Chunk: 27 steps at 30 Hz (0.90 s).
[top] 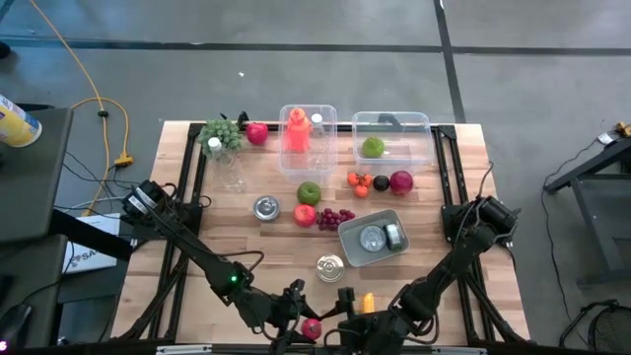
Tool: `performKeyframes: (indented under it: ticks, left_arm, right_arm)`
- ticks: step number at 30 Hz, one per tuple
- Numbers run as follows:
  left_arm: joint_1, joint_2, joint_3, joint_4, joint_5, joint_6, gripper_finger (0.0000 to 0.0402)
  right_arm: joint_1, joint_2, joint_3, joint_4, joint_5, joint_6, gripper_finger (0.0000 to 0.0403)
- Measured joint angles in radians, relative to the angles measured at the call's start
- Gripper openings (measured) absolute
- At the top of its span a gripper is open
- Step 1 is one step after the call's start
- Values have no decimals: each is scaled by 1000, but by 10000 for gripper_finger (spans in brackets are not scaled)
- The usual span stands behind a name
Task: Pick & Place Food Item
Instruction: Put the dragon fruit into the right transparent bin
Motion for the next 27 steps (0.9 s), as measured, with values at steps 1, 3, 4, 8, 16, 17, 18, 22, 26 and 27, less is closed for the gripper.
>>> performKeyframes:
  ticks: [1, 3, 4, 8, 16, 17, 18, 22, 26, 27]
  left_arm:
    - [0, 0, 0, 0, 0, -1, 222]
    - [0, 0, 0, 0, -2, -27, 222]
    - [1, 0, 0, 0, -3, -47, 222]
    - [6, 0, 2, -6, 36, -125, 222]
    - [53, 0, 2, -11, 199, -284, 222]
    - [62, 0, 2, -11, 212, -295, 222]
    - [68, 0, 2, -11, 220, -300, 222]
    - [89, 0, 2, -15, 231, -303, 222]
    - [100, 0, 2, -14, 303, -330, 222]
    - [101, 0, 2, -16, 319, -338, 222]
  right_arm:
    - [-3, 0, 0, 9, -2, -11, 306]
    - [-7, 0, 0, 29, -2, -72, 312]
    - [-8, 0, 0, 42, 3, -112, 313]
    - [-11, 0, 0, 67, 2, -270, 310]
    - [-35, 0, 0, 94, -160, -499, 298]
    - [-42, 0, 0, 98, -168, -500, 297]
    - [-50, 0, 0, 104, -183, -499, 295]
    - [-80, 0, 0, 108, -278, -493, 288]
    - [-89, 9, 0, 106, -306, -506, 275]
    - [-88, 10, 0, 100, -307, -515, 271]
